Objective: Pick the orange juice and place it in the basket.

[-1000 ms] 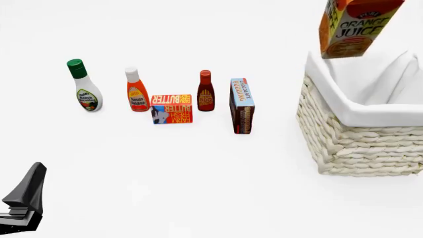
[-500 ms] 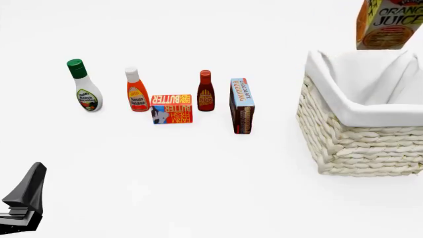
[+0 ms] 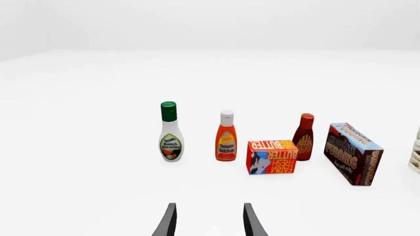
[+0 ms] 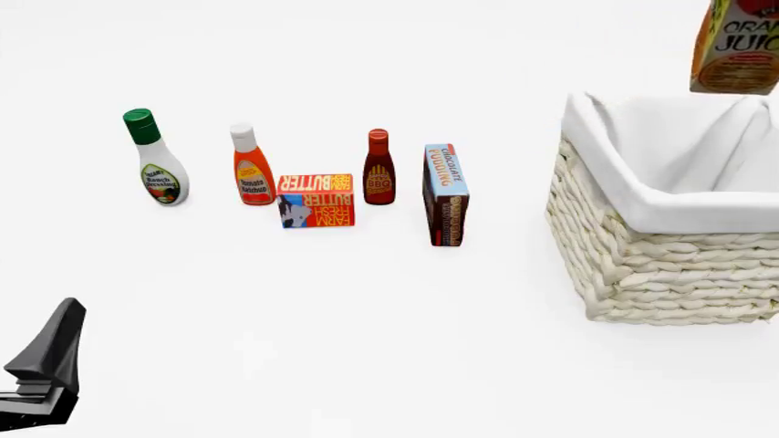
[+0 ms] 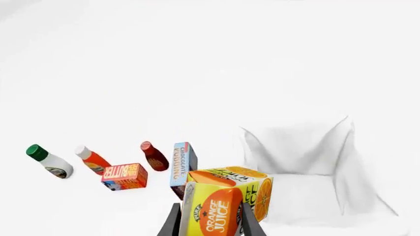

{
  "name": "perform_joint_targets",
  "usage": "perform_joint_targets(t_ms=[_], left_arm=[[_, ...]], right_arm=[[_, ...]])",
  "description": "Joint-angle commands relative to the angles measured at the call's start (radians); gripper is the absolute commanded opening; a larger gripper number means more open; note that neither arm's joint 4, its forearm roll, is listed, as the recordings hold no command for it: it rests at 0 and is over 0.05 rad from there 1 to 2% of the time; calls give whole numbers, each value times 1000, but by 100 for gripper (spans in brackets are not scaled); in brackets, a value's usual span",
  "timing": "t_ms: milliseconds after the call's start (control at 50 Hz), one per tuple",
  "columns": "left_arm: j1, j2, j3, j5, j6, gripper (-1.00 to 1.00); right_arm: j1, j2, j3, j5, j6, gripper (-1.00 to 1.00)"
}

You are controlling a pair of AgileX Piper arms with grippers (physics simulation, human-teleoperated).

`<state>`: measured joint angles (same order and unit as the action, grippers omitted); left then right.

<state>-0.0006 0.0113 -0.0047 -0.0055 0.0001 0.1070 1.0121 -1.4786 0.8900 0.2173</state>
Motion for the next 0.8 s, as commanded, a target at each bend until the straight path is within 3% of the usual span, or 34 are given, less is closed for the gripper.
perform_joint_targets(t_ms=[20, 320, 420, 800], left_arm=[[0, -1, 0, 2, 0, 100], [0, -4, -1, 5, 0, 100], [0, -3, -1, 4, 0, 100], [0, 0, 0, 0, 0, 100]], right_arm=[[-58, 6, 27, -52, 17, -100], [-84, -28, 133, -132, 66, -100], [-103, 0, 152, -157, 35, -100], [-108, 89, 224, -306, 68, -100]])
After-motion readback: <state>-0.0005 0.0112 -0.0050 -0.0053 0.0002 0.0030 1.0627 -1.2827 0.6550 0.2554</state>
